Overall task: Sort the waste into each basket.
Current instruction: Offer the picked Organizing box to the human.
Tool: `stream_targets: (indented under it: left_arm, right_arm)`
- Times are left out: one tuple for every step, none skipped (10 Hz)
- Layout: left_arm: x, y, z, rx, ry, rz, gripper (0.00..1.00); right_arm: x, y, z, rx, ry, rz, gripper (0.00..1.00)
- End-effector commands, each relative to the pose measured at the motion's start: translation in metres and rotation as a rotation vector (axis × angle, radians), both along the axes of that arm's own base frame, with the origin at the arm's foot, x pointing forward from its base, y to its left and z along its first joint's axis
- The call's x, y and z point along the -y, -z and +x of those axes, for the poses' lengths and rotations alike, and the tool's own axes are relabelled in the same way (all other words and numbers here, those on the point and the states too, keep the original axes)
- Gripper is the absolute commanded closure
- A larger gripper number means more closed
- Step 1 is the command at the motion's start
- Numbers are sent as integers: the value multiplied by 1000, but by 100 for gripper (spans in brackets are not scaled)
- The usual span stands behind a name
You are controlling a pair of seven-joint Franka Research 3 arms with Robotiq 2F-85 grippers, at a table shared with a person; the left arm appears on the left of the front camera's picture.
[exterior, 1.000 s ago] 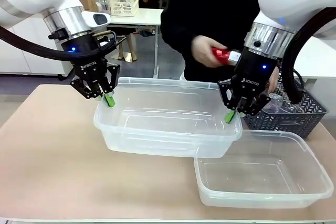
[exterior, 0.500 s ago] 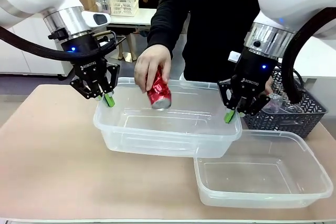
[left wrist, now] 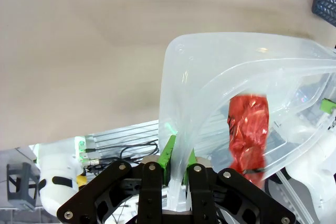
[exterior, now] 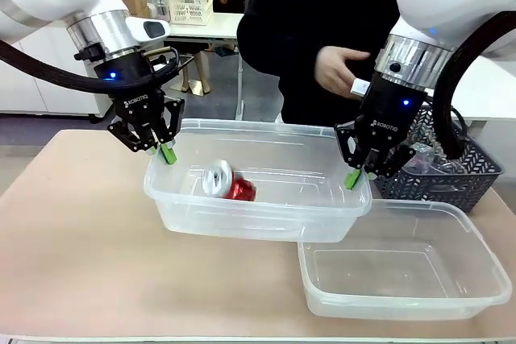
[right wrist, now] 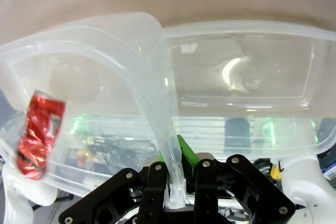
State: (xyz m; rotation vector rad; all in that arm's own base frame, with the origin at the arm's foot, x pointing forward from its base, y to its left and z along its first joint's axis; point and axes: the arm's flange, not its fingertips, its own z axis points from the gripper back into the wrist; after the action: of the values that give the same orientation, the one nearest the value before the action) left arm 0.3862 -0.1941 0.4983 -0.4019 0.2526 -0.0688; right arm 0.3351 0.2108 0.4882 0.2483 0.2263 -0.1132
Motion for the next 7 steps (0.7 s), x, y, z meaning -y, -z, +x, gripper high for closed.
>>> stream_targets:
  left_arm:
    - [-5,-7,2,1,-4,-24,93]
    - [-5,-7,2,1,-4,-24,93]
    - [-5,-7,2,1,-4,-24,93]
    - [-5,-7,2,1,-4,-24,93]
    - [-5,-7,2,1,-4,-24,93]
    - [-5,-7,2,1,-4,-24,93]
    - [-5,-7,2,1,-4,-24,93]
  right_arm:
    - [3,1,1,-2,5,9,94]
    - [3,1,1,-2,5,9,94]
    - [3,1,1,-2,5,9,94]
    - [3,1,1,-2,5,9,94]
    - [3,1,1,-2,5,9,94]
    - [3,1,1,-2,5,9,94]
    - [3,1,1,-2,5,9,94]
